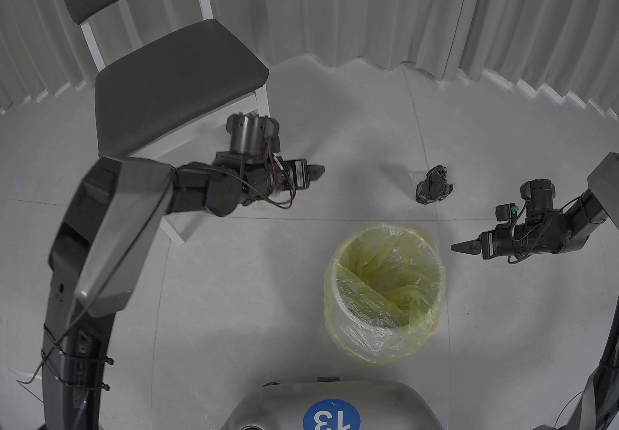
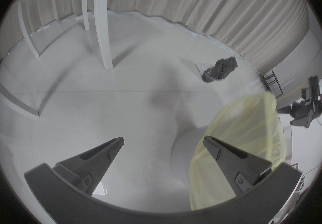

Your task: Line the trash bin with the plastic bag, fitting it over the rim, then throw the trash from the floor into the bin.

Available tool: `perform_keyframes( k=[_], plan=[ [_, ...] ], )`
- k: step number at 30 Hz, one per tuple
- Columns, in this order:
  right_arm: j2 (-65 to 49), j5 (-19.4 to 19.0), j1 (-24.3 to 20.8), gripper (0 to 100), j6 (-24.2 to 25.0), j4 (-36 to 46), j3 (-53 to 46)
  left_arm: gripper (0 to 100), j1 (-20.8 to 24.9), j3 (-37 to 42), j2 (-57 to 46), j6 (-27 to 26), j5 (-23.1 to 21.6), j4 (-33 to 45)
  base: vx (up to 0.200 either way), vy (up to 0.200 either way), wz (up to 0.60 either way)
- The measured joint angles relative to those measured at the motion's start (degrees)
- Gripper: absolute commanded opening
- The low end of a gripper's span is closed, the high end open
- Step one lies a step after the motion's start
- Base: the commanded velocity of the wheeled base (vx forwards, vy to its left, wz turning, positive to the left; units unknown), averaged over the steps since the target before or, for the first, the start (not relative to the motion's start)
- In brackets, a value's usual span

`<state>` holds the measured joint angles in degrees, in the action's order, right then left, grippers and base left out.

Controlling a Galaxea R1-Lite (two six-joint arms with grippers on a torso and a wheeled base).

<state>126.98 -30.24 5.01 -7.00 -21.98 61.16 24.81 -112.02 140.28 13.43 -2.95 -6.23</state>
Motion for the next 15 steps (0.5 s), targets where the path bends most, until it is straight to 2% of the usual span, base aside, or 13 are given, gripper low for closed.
perform_keyframes(
  k=[15],
  plan=[
    [-10.1, -1.6, 1.9, 100, 2.0, 0.3, -3.0, 100, 0.3, 24.9, -32.5, -1.0, 0.9, -6.0, 0.0, 0.0, 0.0]
  ],
)
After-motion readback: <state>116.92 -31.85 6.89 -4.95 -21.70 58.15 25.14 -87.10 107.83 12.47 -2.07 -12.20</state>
